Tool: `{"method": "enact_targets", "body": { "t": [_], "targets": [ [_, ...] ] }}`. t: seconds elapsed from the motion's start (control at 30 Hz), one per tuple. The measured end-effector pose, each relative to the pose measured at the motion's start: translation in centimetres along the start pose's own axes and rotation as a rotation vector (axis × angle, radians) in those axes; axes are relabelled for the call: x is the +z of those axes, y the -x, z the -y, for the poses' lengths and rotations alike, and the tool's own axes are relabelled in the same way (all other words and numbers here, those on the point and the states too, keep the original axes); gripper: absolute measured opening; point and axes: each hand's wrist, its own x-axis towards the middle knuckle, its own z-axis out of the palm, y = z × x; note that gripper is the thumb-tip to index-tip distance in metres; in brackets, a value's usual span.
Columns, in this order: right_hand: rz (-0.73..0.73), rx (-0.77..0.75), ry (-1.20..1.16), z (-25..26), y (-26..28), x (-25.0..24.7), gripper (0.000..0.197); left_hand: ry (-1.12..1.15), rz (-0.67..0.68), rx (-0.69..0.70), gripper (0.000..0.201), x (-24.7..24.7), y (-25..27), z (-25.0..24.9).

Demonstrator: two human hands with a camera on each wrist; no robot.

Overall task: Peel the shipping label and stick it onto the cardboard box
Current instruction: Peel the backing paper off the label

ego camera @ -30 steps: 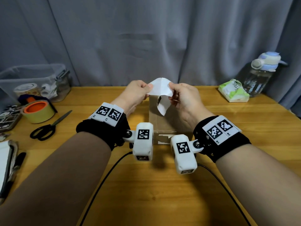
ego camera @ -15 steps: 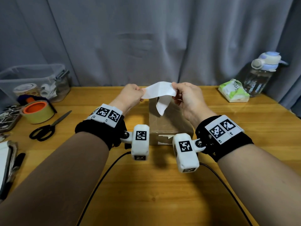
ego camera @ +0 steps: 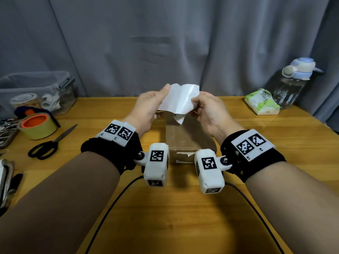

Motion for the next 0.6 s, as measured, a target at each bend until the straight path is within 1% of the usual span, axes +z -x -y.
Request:
{"method": "enact_targets", "body": {
  "t": [0.07, 0.13, 0.2, 0.27, 0.37, 0.5, 0.6],
  "targets": [
    [-0.007, 0.014, 0.000, -0.1, 0.1, 0.0, 0.015, -0.037, 0.000, 0.062, 0.020, 0.2, 0.1, -0.1],
    [-0.013, 0.040, -0.032, -0.2, 0.2, -0.1, 0.012, -0.045, -0.049, 0.114, 0.021, 0.0, 0.0, -0.2],
    [0.002, 0.043, -0.015, -0.2, 0.2, -0.1, 0.020, -0.073, -0.092, 0.169, 0.021, 0.0, -0.2, -0.3],
    [0.005, -0.022, 0.069, -0.2, 0.3, 0.0, 0.022, -0.089, -0.100, 0.203, 0.019, 0.1, -0.2, -0.2],
    [-0.030, -0.130, 0.173, 0.1, 0.5, 0.4, 0.016, -0.081, -0.103, 0.202, 0.016, 0.1, -0.5, 0.0],
    [-0.083, -0.164, 0.172, 1.0, 0.0, 0.5, 0.023, -0.185, -0.163, 0.229, 0.033, -0.3, -1.5, 0.4],
    [-0.111, -0.173, 0.190, 1.2, -0.3, 0.8, 0.025, -0.289, -0.171, 0.240, 0.038, -0.5, -2.4, 0.4]
  ]
}}
